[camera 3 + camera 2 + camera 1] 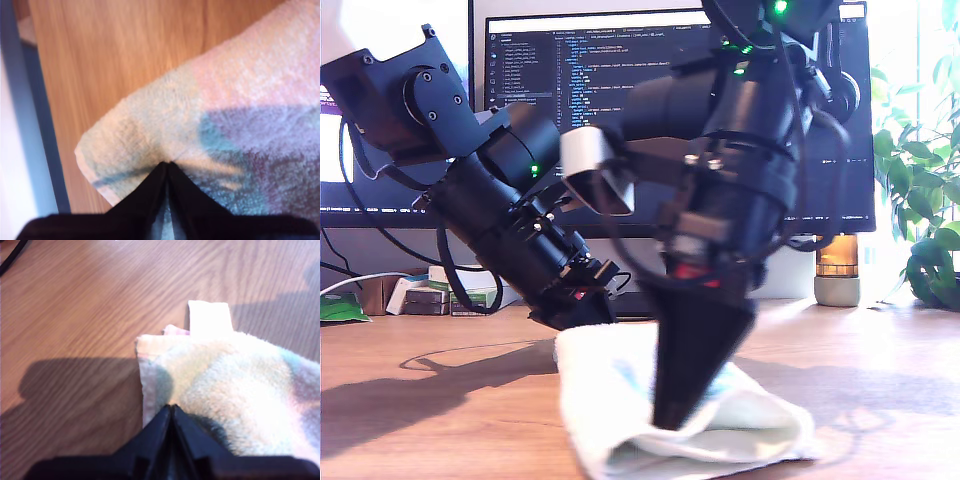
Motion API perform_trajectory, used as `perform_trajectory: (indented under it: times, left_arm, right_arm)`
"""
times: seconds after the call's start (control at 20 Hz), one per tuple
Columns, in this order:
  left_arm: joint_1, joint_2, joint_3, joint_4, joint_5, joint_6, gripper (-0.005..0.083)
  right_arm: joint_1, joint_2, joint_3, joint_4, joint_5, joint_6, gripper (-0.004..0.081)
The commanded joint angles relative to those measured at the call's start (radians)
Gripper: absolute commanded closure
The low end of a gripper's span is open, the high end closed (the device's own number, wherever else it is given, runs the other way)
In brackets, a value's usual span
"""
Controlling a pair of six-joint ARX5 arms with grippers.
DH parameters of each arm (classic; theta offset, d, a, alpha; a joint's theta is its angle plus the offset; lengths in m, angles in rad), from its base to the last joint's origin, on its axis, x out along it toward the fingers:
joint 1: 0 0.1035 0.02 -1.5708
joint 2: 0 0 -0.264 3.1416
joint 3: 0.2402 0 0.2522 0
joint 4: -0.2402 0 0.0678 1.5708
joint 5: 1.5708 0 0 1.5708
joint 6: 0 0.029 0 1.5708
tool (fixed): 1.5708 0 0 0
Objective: Fold the tea towel to a neat square and place it to the right
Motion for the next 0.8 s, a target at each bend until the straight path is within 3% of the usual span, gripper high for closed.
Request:
perform_trajectory:
  times: [0.0, 0.2, 0.4, 0.75]
  left_arm:
    - [-0.009, 0.037, -0.006, -0.006, -0.005, 0.01, 0.0793]
    - [-0.008, 0.038, -0.006, 0.014, -0.006, 0.096, 0.0793]
    - [-0.002, 0.038, -0.006, 0.058, -0.006, 0.142, 0.0793]
    - [-0.002, 0.037, 0.021, 0.106, -0.015, 0.192, 0.0793]
  right_arm:
    - [0.019, 0.034, -0.027, 0.031, -0.008, 0.06, 0.078]
    - [0.051, 0.034, -0.027, 0.067, -0.08, 0.134, 0.078]
    - [0.089, 0.034, -0.027, 0.066, -0.083, 0.147, 0.078]
    - [0.093, 0.034, -0.027, 0.111, -0.082, 0.184, 0.078]
